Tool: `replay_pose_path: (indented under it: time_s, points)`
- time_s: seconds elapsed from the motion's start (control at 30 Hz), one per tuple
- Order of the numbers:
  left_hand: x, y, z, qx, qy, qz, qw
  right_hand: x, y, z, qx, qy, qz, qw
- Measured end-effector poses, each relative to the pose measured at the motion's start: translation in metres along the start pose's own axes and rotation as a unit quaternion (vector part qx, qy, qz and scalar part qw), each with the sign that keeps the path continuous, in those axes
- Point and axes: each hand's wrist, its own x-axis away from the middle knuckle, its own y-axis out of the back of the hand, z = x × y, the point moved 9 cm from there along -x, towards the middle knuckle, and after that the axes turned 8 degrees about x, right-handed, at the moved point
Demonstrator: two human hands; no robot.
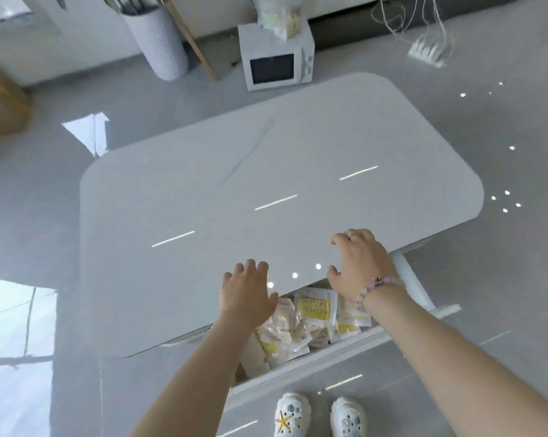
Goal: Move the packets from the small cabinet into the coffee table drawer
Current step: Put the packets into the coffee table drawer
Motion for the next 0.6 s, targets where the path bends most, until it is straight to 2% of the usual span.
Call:
replay_pose_path:
  time_s: [0.13,0.3,0.4,0.6]
  points:
    - [0.038,0.066,0.052,0.002,0.058,-0.044,0.997,0.004,0.071,0.057,0.069,0.08,-0.029,0.994]
    - [0.089,0.14,0.106,0.01,0.121,-0.132,0.984,0.011,0.154,0.14,0.075,0.166,-0.11,0.977]
    - [0.123,0.175,0.13,0.024,0.152,-0.193,0.969,0.02,0.181,0.182,0.076,0.21,-0.141,0.965]
    - [0.228,0.203,0.187,0.051,0.256,-0.267,0.928,0.07,0.218,0.278,0.093,0.326,-0.189,0.922]
